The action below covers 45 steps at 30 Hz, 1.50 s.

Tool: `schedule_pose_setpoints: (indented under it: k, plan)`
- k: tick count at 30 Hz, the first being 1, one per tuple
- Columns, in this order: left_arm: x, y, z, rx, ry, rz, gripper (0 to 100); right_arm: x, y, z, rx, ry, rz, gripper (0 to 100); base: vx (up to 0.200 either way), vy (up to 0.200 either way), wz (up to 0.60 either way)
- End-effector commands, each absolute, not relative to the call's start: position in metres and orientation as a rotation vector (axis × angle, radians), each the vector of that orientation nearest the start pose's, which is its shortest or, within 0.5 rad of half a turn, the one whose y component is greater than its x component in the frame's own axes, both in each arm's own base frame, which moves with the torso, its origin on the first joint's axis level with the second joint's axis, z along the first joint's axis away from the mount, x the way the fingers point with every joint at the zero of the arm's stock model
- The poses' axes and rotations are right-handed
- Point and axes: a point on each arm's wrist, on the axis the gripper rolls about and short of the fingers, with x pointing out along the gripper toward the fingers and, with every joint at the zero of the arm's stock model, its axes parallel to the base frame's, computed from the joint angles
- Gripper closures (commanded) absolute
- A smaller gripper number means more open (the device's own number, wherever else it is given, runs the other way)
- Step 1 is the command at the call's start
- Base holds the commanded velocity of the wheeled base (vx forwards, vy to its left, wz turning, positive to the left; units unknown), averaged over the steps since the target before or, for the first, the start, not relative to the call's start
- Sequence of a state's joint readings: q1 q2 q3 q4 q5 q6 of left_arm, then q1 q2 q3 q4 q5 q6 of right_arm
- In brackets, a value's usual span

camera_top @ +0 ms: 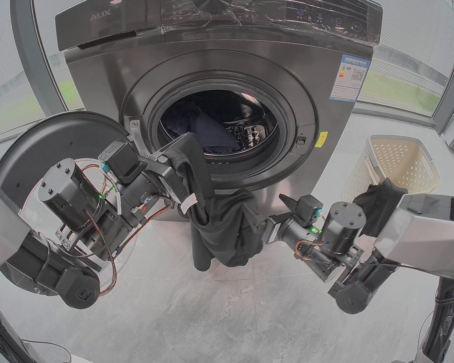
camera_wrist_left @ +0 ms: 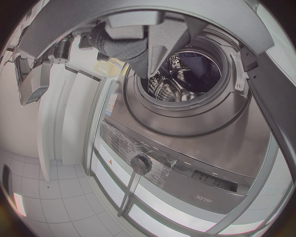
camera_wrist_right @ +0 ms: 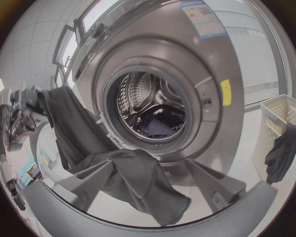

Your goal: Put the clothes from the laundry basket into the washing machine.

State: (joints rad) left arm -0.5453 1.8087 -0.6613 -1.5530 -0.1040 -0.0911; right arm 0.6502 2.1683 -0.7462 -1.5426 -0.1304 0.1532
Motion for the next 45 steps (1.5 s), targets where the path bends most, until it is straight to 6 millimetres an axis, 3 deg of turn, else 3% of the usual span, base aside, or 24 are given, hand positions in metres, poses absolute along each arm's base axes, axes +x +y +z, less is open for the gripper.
schedule_pose_setpoints:
  k: [1, 7, 11, 20, 26, 33, 38, 45]
  plan:
    - [0.258, -0.161, 0.203, -0.176, -0.372, -0.664, 100, 0.302, 0.25, 0.062, 0.169, -0.013, 0.571, 0, 0.0, 0.0, 0.0]
    - [0.254, -0.162, 0.204, -0.175, -0.373, -0.674, 100, 0.305, 0.287, 0.042, 0.17, -0.024, 0.631, 0, 0.0, 0.0, 0.0]
    - [0.252, -0.165, 0.204, -0.178, -0.372, -0.688, 100, 0.31, 0.297, 0.035, 0.176, -0.036, 0.638, 0, 0.0, 0.0, 0.0]
    - [0.248, -0.169, 0.202, -0.177, -0.363, -0.707, 100, 0.329, 0.301, 0.039, 0.207, -0.096, 0.627, 0, 0.0, 0.0, 0.0]
    - [0.245, -0.167, 0.207, -0.181, -0.381, -0.707, 100, 0.342, 0.295, 0.021, 0.188, -0.08, 0.596, 0, 0.0, 0.0, 0.0]
    - [0.242, -0.168, 0.211, -0.188, -0.39, -0.715, 100, 0.365, 0.291, 0.02, 0.202, -0.133, 0.56, 0, 0.0, 0.0, 0.0]
    - [0.24, -0.169, 0.211, -0.188, -0.39, -0.722, 100, 0.365, 0.294, 0.011, 0.199, -0.121, 0.564, 0, 0.0, 0.0, 0.0]
    - [0.239, -0.171, 0.211, -0.189, -0.39, -0.728, 100, 0.37, 0.302, 0.014, 0.213, -0.158, 0.573, 0, 0.0, 0.0, 0.0]
